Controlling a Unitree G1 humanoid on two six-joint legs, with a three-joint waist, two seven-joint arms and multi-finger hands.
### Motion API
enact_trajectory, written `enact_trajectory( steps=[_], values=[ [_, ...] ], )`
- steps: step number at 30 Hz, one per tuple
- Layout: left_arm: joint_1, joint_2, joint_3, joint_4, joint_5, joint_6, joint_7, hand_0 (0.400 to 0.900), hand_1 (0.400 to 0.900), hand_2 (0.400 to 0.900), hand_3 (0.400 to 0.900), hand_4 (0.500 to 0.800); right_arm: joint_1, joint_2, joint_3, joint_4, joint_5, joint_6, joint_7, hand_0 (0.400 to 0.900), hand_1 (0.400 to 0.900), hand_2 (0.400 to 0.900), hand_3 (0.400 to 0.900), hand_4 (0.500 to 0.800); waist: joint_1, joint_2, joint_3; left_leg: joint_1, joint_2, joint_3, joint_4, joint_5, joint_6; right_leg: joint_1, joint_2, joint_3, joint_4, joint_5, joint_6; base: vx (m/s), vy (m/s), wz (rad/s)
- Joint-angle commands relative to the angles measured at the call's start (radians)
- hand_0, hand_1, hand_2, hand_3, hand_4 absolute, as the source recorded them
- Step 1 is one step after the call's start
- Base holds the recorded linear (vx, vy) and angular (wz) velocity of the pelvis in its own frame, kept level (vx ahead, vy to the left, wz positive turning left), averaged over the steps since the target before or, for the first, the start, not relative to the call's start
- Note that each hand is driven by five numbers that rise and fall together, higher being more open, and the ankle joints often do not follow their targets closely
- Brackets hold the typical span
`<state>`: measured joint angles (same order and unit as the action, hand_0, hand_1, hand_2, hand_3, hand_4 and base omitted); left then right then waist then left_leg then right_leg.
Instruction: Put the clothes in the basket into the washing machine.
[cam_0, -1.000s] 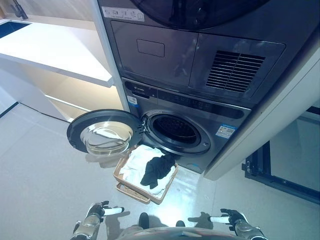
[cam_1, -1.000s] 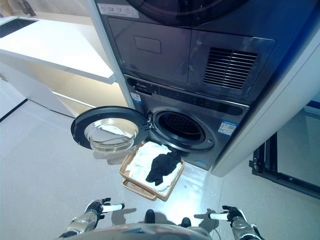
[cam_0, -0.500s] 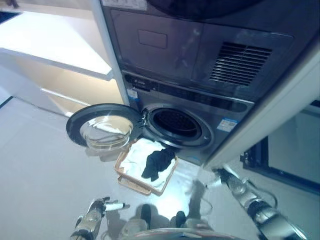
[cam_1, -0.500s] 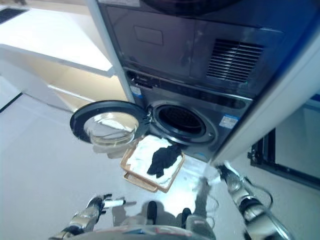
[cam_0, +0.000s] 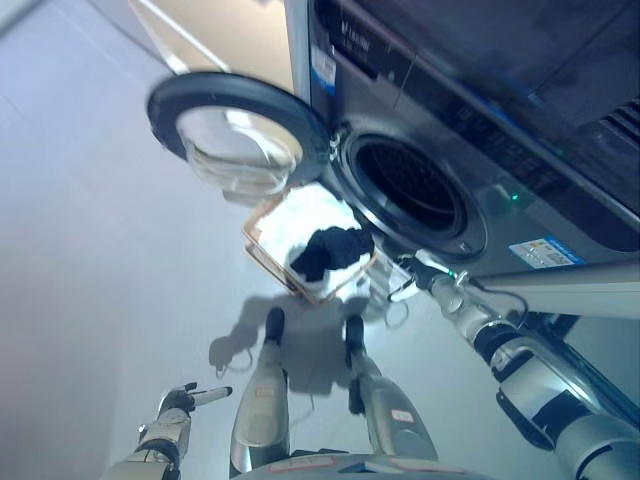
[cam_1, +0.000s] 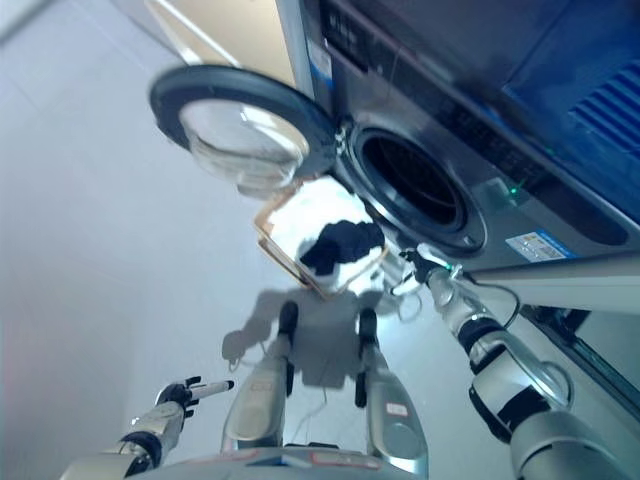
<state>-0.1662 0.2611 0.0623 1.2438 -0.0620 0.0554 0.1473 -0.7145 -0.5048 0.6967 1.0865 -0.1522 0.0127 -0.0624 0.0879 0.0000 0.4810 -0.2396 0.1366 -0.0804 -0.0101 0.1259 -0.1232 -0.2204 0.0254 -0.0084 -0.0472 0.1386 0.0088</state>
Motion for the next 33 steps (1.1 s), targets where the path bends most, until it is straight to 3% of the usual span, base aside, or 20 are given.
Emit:
enact_trajectory(
  steps=[1, 7, 19, 24, 33],
  values=[
    [-0.051, 0.041, 0.028, -0.028, -0.016, -0.021, 0.020, 0.900, 0.900, 0.900, 0.900, 0.800, -0.168, -0.066, 0.047, -0.027, -0.025, -0.037, -0.087, 0.900, 0.900, 0.900, 0.900, 0.800, 0.013, 0.013, 0.039, 0.147, 0.015, 0.018, -0.050, -0.004, 0.057, -0.119, -0.047, 0.052, 0.153, 0.020, 0.074, 0.01, -0.012, 0.13],
    [-0.069, 0.031, 0.036, -0.039, -0.027, -0.028, 0.032, 0.900, 0.900, 0.900, 0.900, 0.800, -0.268, -0.084, 0.140, -0.066, -0.051, -0.052, -0.110, 0.900, 0.900, 0.900, 0.900, 0.800, 0.017, 0.039, 0.039, 0.063, 0.063, 0.029, -0.061, 0.005, 0.042, -0.240, -0.051, 0.052, 0.243, 0.017, 0.118, -0.02, 0.013, 0.21],
    [-0.042, 0.014, 0.053, -0.089, -0.029, -0.030, 0.045, 0.900, 0.900, 0.900, 0.900, 0.800, -0.427, -0.108, 0.200, -0.137, -0.038, -0.069, -0.123, 0.900, 0.900, 0.900, 0.900, 0.800, 0.070, 0.070, 0.039, -0.109, 0.112, 0.016, 0.021, 0.014, 0.010, -0.380, -0.085, 0.059, 0.371, 0.018, 0.182, -0.02, 0.019, 0.15],
    [-0.066, 0.012, 0.046, -0.094, -0.040, -0.033, 0.054, 0.900, 0.900, 0.900, 0.900, 0.800, -0.501, -0.103, 0.191, -0.147, -0.011, -0.067, -0.138, 0.900, 0.900, 0.900, 0.900, 0.800, 0.083, 0.056, 0.039, -0.291, 0.134, -0.032, 0.137, 0.013, -0.012, -0.478, -0.111, 0.055, 0.425, 0.020, 0.190, -0.06, -0.035, 0.25],
    [-0.025, 0.021, 0.048, -0.117, -0.059, -0.036, 0.082, 0.900, 0.900, 0.900, 0.900, 0.800, -0.569, -0.101, 0.137, -0.119, 0.029, -0.064, -0.182, 0.900, 0.900, 0.900, 0.900, 0.800, 0.041, 0.041, 0.039, -0.604, 0.094, -0.154, 0.432, -0.003, -0.045, -0.590, -0.140, 0.032, 0.528, -0.001, 0.183, -0.04, 0.004, 0.18]
  ],
)
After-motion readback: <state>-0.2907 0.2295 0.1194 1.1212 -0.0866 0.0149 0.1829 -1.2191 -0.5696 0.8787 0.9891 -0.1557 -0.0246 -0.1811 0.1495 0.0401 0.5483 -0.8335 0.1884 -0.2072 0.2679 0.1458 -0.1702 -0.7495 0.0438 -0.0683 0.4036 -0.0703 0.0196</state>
